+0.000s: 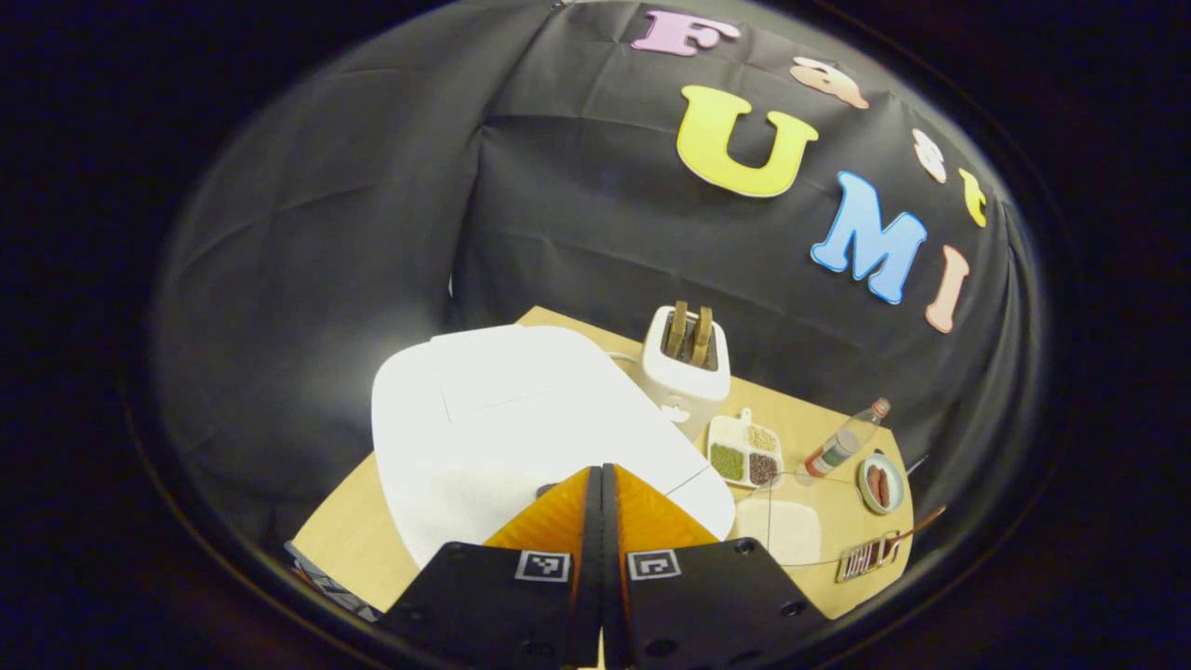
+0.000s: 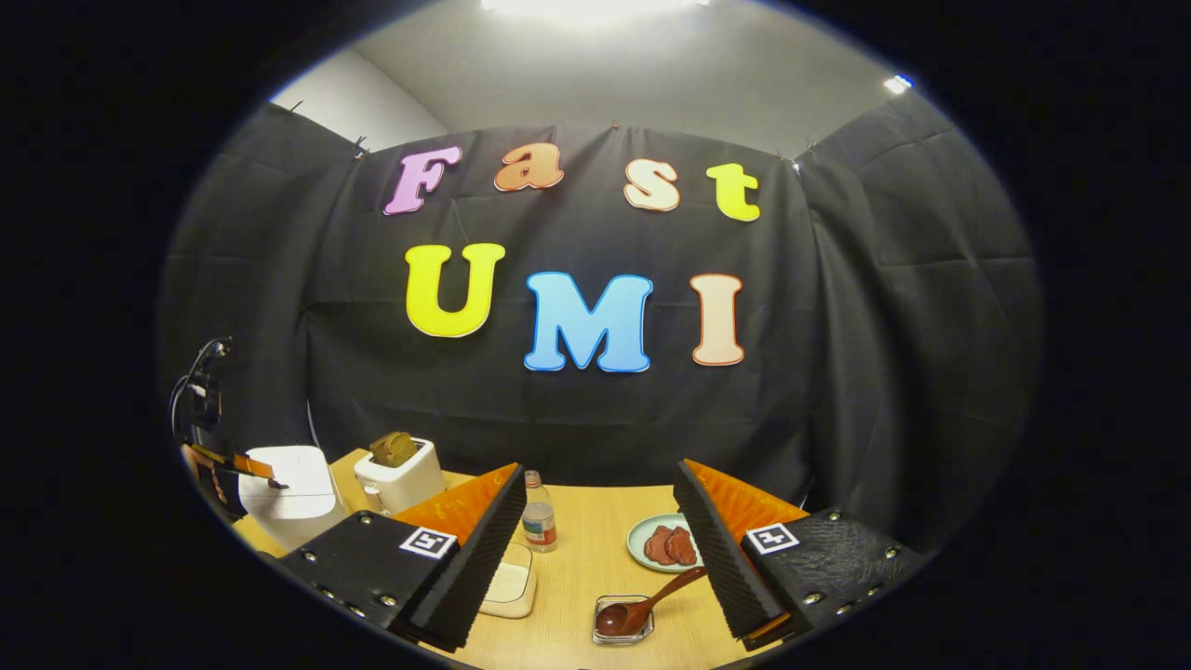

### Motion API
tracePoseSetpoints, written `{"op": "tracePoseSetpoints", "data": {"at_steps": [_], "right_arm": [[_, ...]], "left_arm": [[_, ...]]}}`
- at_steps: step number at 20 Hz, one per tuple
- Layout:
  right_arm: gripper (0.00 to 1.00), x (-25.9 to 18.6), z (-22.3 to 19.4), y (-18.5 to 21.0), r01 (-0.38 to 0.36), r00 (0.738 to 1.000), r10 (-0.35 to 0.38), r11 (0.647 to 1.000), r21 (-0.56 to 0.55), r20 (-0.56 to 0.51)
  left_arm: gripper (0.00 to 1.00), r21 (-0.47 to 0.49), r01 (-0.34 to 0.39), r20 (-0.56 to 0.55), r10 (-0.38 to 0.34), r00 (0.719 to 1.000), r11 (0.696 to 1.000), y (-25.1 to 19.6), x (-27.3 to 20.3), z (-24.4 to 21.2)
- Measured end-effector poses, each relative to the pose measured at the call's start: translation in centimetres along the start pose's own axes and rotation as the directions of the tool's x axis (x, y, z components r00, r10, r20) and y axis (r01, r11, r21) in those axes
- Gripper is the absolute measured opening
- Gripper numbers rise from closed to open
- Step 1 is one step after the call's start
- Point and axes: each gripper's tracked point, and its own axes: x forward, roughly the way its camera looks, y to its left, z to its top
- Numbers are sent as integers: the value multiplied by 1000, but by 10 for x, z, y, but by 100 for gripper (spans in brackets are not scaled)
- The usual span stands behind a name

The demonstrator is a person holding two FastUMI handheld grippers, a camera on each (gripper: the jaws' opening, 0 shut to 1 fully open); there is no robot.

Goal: Close the left gripper, press the button to open the rice cooker; take a wooden spoon from the chopstick holder with the right hand, scoop a spoonful of rice and pour it into the rice cooker, then put the wooden spoon back into the chopstick holder.

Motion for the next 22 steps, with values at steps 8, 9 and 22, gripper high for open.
{"op": "tracePoseSetpoints", "data": {"at_steps": [8,9,22], "right_arm": [[97,-8,4,-9,17,1000,-18,999,29,20],[98,-9,6,-11,19,999,-20,999,30,27],[98,-1,4,-32,11,999,-12,999,47,41]], "left_arm": [[9,187,-110,-16,115,993,976,10,13,-14],[9,215,-105,2,108,994,971,6,10,-10],[31,298,-96,558,-91,825,950,-127,-169,123]]}}
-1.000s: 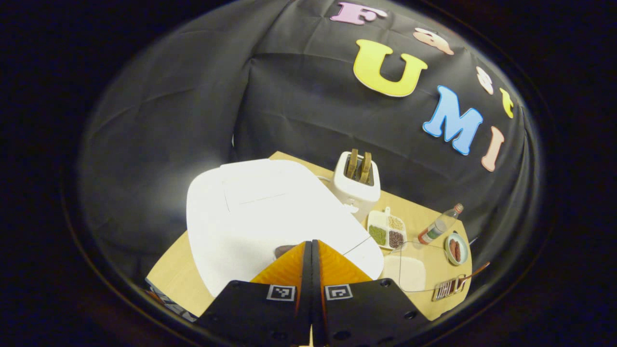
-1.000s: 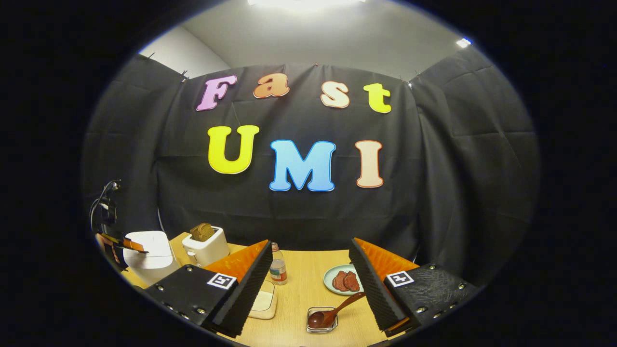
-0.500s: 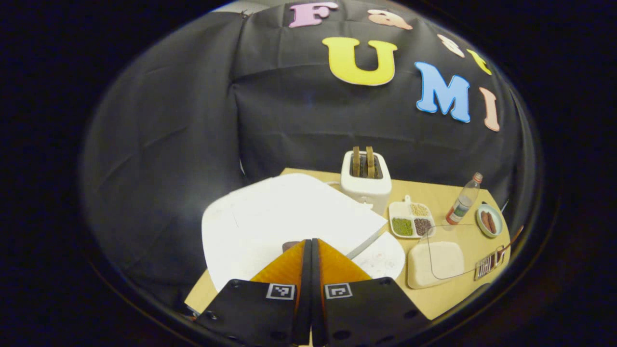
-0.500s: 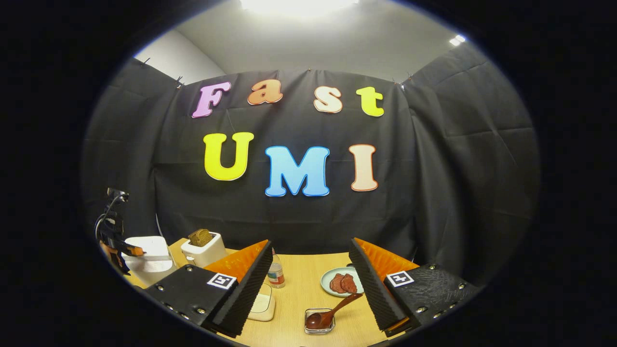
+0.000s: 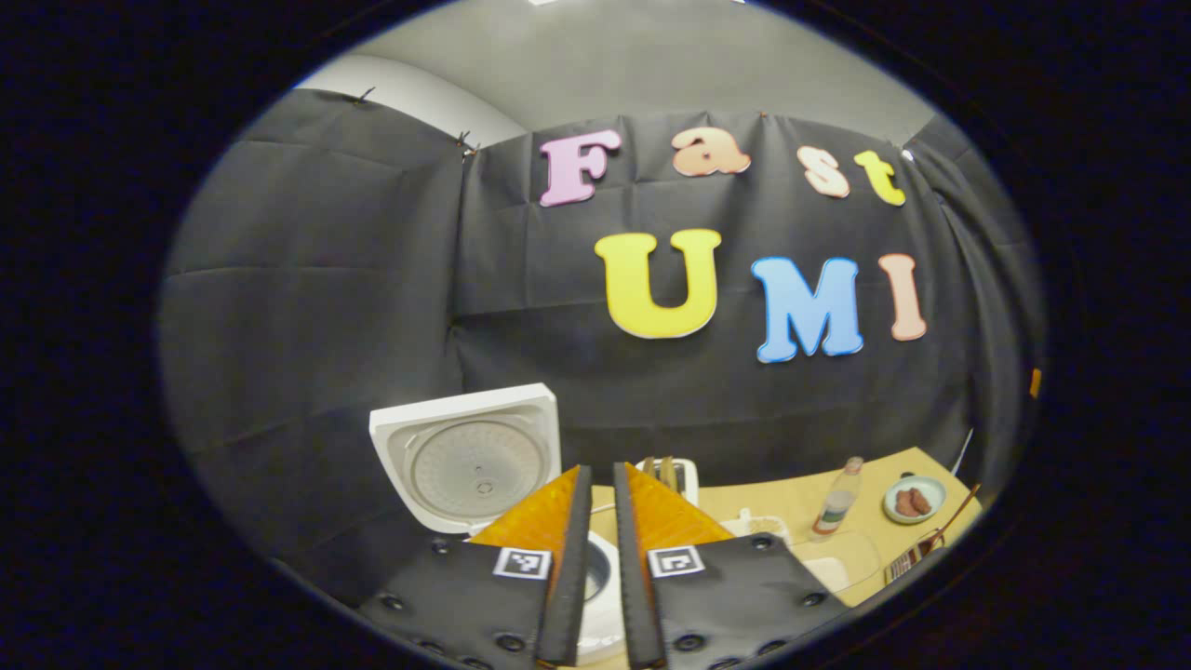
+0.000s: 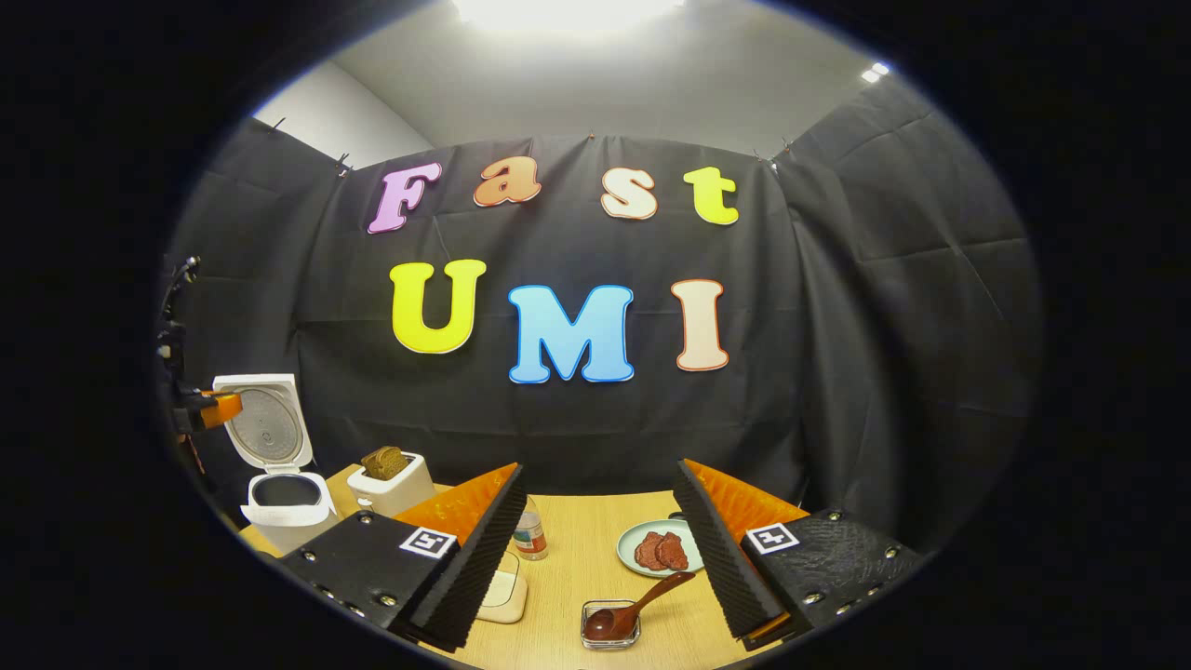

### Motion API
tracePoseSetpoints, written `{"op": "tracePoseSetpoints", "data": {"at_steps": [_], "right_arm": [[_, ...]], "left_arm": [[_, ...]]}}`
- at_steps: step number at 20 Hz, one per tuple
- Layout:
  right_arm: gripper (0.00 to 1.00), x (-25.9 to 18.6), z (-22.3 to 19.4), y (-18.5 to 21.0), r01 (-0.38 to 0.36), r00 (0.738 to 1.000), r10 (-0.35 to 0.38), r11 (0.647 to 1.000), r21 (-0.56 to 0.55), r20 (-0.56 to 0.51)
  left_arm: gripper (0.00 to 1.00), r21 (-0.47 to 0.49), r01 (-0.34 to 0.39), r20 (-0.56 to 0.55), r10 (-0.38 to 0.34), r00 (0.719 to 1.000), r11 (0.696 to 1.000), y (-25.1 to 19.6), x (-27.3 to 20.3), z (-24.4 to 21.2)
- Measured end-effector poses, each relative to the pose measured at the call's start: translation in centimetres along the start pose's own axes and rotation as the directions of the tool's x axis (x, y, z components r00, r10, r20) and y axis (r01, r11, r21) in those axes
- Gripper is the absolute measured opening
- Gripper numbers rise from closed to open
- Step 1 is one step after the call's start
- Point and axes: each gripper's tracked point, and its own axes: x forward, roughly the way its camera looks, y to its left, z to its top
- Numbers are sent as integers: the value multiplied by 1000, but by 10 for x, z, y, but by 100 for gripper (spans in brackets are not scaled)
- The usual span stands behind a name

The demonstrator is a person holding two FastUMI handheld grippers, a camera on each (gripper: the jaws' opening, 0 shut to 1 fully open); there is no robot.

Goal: Close the left gripper, press the button to open the rice cooker; take a wooden spoon from the chopstick holder with the right hand, scoop a spoonful of rice and pour it into the rice cooker, then put the wooden spoon back into the chopstick holder.

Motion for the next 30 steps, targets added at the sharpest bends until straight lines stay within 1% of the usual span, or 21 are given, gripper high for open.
{"op": "tracePoseSetpoints", "data": {"at_steps": [3,4,6,7,8,9,10,11,12,14,15,16,17,20,21,22,25,27,28,29,30], "right_arm": [[98,5,-8,-13,12,1000,-12,1000,5,-12],[98,6,-13,-18,16,1000,-16,1000,9,-20],[98,10,-22,-30,27,999,-26,999,23,-37],[98,13,-26,-37,35,999,-34,999,33,-42],[98,17,-33,-43,38,998,-35,998,42,-50],[98,20,-42,-48,40,997,-36,998,49,-65],[98,25,-52,-52,34,996,-29,998,56,-81],[98,29,-63,-55,27,994,-20,997,67,-104],[98,34,-76,-59,22,992,-11,996,87,-127],[97,46,-107,-66,19,983,3,992,121,-186],[98,51,-121,-69,20,977,9,991,131,-215],[98,55,-133,-71,16,972,19,989,144,-234],[97,58,-141,-73,15,967,25,988,154,-252],[98,73,-173,-82,32,952,28,981,192,-304],[97,77,-183,-82,35,947,36,976,213,-319],[97,82,-195,-81,34,940,50,970,240,-337],[97,98,-227,-83,53,917,63,960,276,-393],[97,107,-243,-81,62,904,81,947,316,-421],[97,109,-249,-81,68,899,89,939,336,-429],[97,114,-253,-80,70,895,99,931,357,-434],[95,115,-260,-78,80,891,104,923,378,-442]], "left_arm": [[87,-25,45,85,-43,995,999,-37,-23,24],[91,-23,56,103,-54,993,998,-47,-29,28],[91,-15,85,112,-83,990,996,-70,-41,28],[88,-18,101,110,-98,989,995,-80,-48,27],[91,-23,115,111,-112,988,993,-88,-53,27],[91,-27,125,113,-121,986,992,-95,-57,27],[88,-31,131,108,-127,986,991,-101,-61,22],[91,-32,131,99,-127,987,991,-105,-63,19],[88,-27,124,91,-121,989,992,-106,-65,15],[96,-18,129,76,-127,989,992,-113,-67,9],[92,-15,133,64,-132,989,991,-118,-68,6],[96,-7,139,51,-138,989,990,-121,-68,1],[96,5,140,43,-140,989,990,-123,-69,-1],[96,33,124,9,-124,992,992,-124,-67,-12],[92,27,128,-2,-128,992,991,-127,-66,-14],[97,16,133,-12,-133,991,991,-130,-68,-17],[97,16,138,-36,-137,990,990,-132,-67,-22],[97,32,125,-49,-123,991,992,-129,-67,-23],[93,45,103,-65,-100,993,994,-125,-66,-28],[97,56,82,-70,-78,994,995,-119,-67,-31],[93,51,78,-63,-75,995,996,-120,-68,-29]]}}
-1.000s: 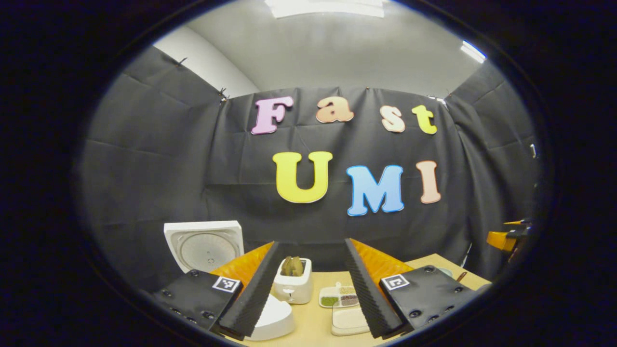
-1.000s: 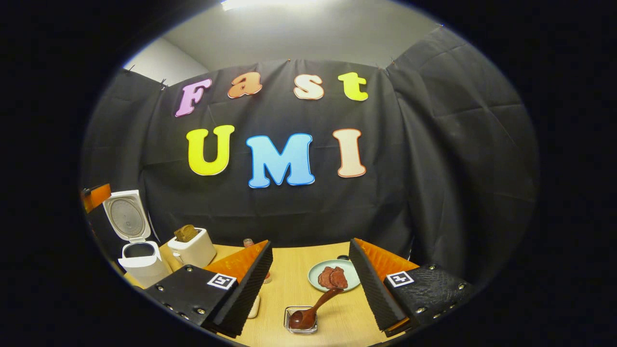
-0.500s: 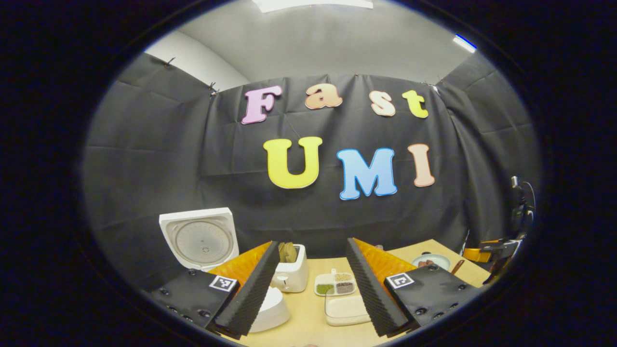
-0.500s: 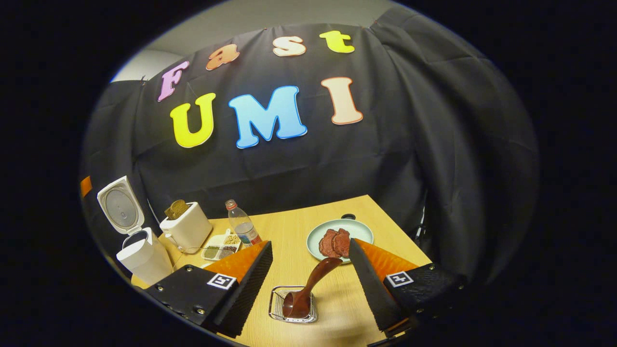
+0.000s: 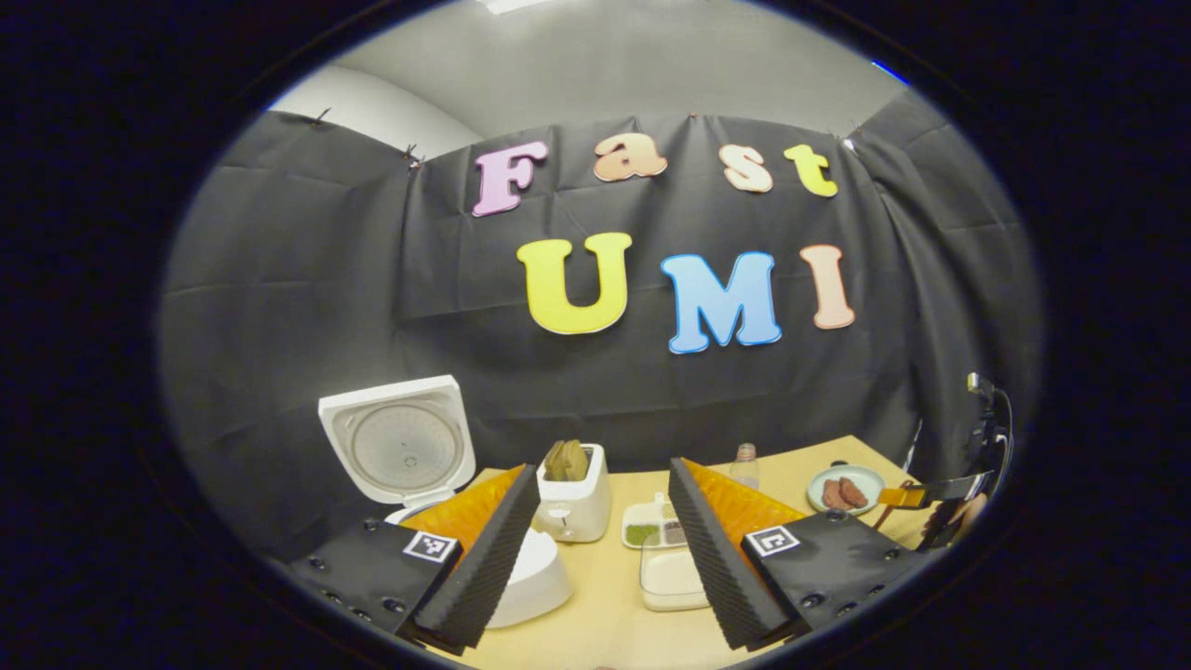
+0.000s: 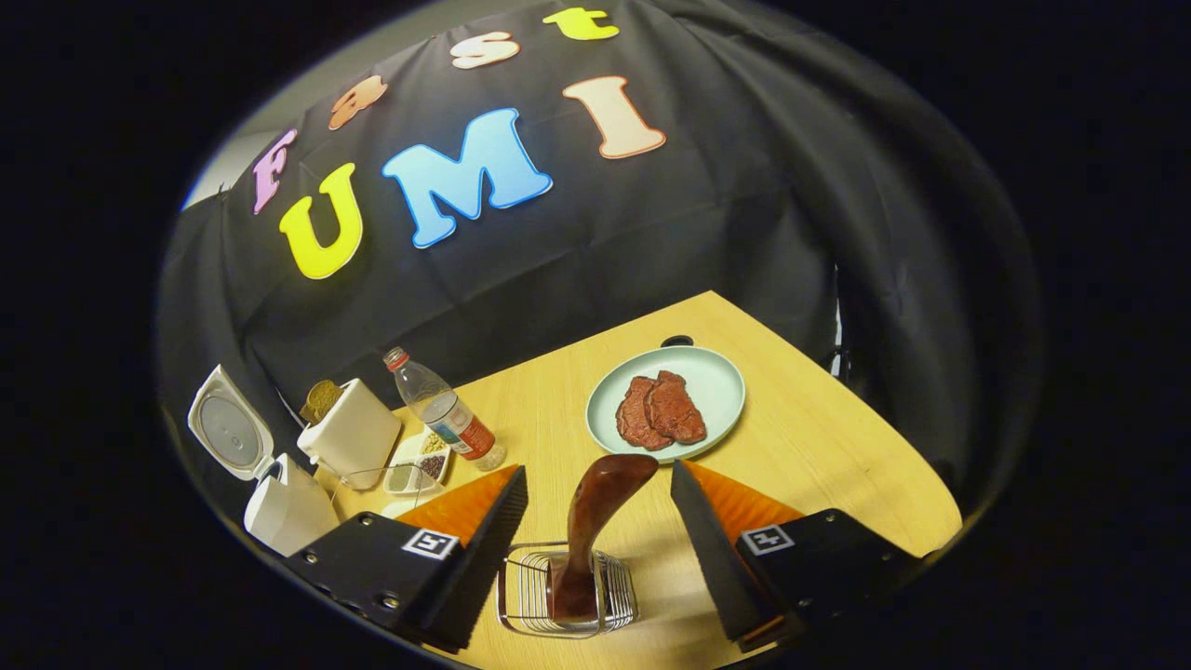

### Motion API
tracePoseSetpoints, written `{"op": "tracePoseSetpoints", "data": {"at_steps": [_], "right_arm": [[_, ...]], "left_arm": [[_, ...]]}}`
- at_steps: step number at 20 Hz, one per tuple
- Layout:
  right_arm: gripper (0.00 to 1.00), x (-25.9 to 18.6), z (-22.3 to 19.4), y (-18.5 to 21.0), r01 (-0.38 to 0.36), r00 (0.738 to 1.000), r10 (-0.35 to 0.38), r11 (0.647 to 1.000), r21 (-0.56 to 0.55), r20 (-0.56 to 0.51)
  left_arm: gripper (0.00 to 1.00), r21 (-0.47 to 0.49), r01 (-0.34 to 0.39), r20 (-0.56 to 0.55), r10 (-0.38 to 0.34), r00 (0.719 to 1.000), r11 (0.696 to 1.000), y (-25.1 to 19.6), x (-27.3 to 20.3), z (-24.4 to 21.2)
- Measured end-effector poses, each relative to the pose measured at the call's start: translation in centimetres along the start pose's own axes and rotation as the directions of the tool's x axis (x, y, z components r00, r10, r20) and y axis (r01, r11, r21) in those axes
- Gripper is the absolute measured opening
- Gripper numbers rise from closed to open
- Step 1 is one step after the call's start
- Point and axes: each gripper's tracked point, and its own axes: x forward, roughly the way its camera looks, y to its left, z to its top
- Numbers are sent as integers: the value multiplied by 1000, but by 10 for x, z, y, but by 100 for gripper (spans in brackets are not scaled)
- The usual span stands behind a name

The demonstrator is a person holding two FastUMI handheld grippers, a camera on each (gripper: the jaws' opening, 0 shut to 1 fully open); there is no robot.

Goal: Close the left gripper, press the button to open the rice cooker; take a wooden spoon from the chopstick holder with the right hand, scoop a spoonful of rice and pour it into the rice cooker, then put the wooden spoon back into the chopstick holder.

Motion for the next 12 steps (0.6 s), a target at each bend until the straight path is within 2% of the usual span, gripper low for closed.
{"op": "tracePoseSetpoints", "data": {"at_steps": [1,2,3,4,6,8,9,10,12], "right_arm": [[87,7,0,-2,-6,1000,6,1000,25,-12],[80,6,-1,1,-23,1000,24,998,52,-14],[74,5,1,3,-29,999,30,997,73,-14],[60,6,0,2,-16,1000,18,997,78,-17],[28,6,-4,9,-34,999,37,994,106,-30],[17,-1,-4,13,-37,999,40,993,113,-28],[11,-5,-7,16,-24,999,27,994,104,-31],[6,-9,-5,21,-27,999,31,995,95,-33],[6,-18,4,27,-18,1000,19,997,74,-10]], "left_arm": [[97,-3,-4,2,4,1000,1000,1,-2,2],[92,1,-10,3,10,1000,1000,4,-4,1],[92,8,-14,1,14,1000,1000,6,-4,0],[96,12,-15,-2,16,1000,1000,9,-4,-2],[97,11,-12,-7,12,1000,1000,10,-3,-3],[97,-5,-6,-8,6,1000,1000,10,-5,-4],[92,-10,-5,-5,5,1000,1000,10,-5,-5],[100,-14,-2,-5,2,1000,1000,10,-5,-6],[92,-17,6,-5,-6,1000,1000,10,-6,-9]]}}
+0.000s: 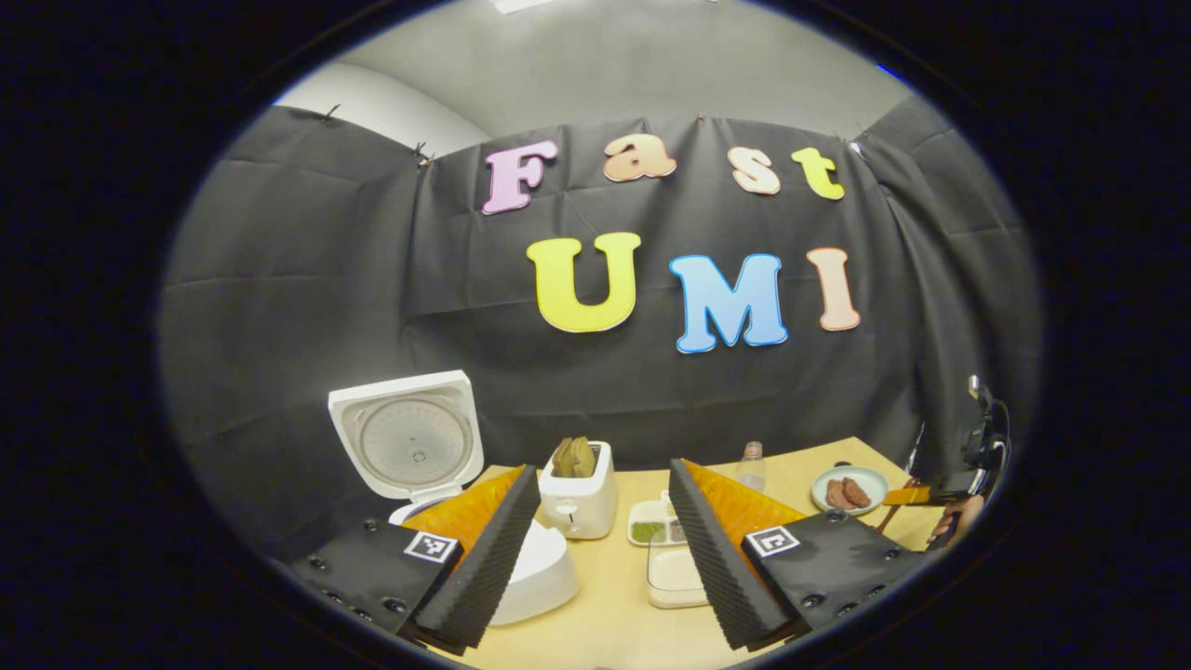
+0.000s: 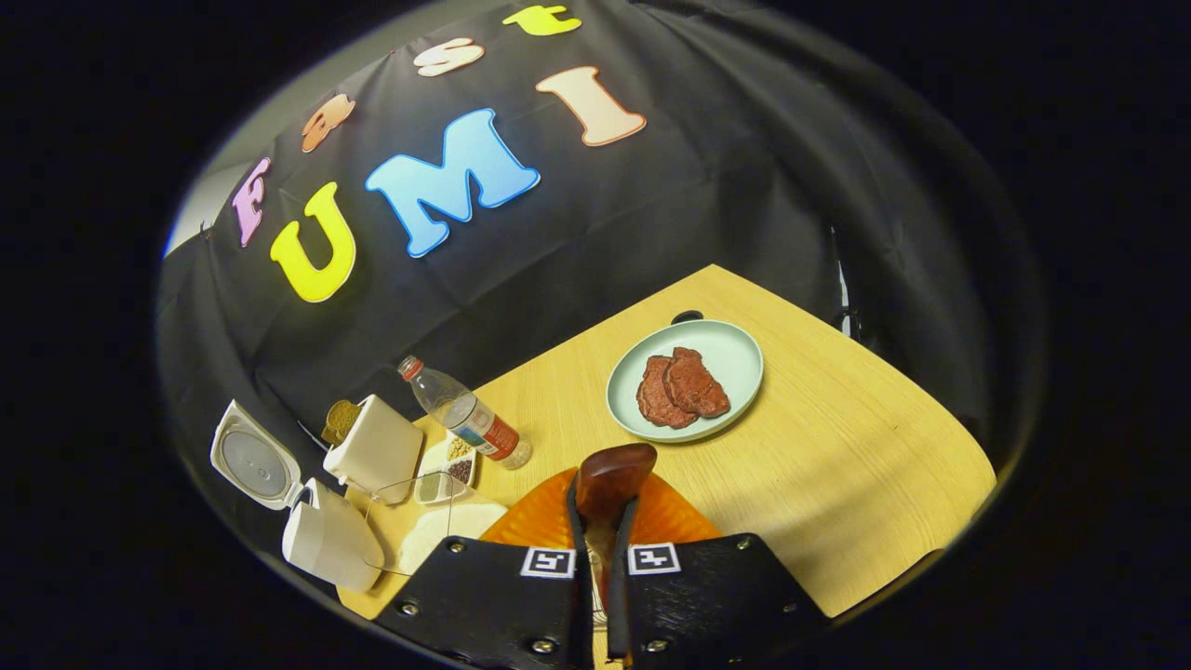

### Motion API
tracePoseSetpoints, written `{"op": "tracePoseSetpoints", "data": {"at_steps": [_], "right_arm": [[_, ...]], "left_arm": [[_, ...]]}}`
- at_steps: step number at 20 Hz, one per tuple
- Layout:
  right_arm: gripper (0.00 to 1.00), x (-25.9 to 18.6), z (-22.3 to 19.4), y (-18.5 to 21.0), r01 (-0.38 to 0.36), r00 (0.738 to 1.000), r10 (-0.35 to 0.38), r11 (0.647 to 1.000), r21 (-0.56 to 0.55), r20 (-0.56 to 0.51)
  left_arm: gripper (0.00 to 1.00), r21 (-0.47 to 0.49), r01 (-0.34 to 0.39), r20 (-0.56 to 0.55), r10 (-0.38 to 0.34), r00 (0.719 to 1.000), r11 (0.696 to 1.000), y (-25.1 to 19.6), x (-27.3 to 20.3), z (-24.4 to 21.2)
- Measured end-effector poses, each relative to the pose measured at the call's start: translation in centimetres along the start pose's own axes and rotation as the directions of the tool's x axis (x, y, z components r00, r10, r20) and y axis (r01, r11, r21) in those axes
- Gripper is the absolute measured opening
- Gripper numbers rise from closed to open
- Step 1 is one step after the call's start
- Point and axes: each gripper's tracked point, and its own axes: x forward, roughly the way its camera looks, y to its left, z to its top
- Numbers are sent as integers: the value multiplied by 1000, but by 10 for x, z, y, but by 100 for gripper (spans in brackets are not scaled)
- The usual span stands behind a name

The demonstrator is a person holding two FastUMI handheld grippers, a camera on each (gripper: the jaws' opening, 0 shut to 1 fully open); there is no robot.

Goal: Close the left gripper, press the button to open the rice cooker; take a wooden spoon from the chopstick holder with the right hand, scoop a spoonful of rice and pour it into the rice cooker, then put the wooden spoon back into the chopstick holder.

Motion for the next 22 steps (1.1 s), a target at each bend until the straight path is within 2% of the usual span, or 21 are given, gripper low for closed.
{"op": "tracePoseSetpoints", "data": {"at_steps": [1,2,7,8,11,14,17,22], "right_arm": [[6,-6,9,5,2,1000,-2,1000,-7,18],[6,-15,15,10,-5,999,6,1000,-16,34],[6,-51,53,54,-60,993,68,994,-89,93],[6,-55,59,67,-80,991,90,993,-92,100],[6,-61,70,109,-143,981,156,983,-118,112],[6,-51,67,153,-199,971,216,968,-154,100],[6,-26,48,187,-218,970,234,958,-185,70],[6,31,-2,223,-193,980,197,953,-232,-5]], "left_arm": [[100,-3,7,4,-7,1000,1000,0,0,0],[97,-3,14,6,-14,1000,1000,-1,-1,0],[97,-12,53,16,-53,998,999,-2,-4,-10],[92,-14,65,13,-65,998,998,-2,-5,-13],[97,-6,78,40,-78,996,997,5,-11,-11],[93,18,75,45,-75,996,997,19,-11,-17],[97,-1,79,35,-79,996,997,31,-9,-25],[97,-1,86,30,-86,996,996,56,-12,-41]]}}
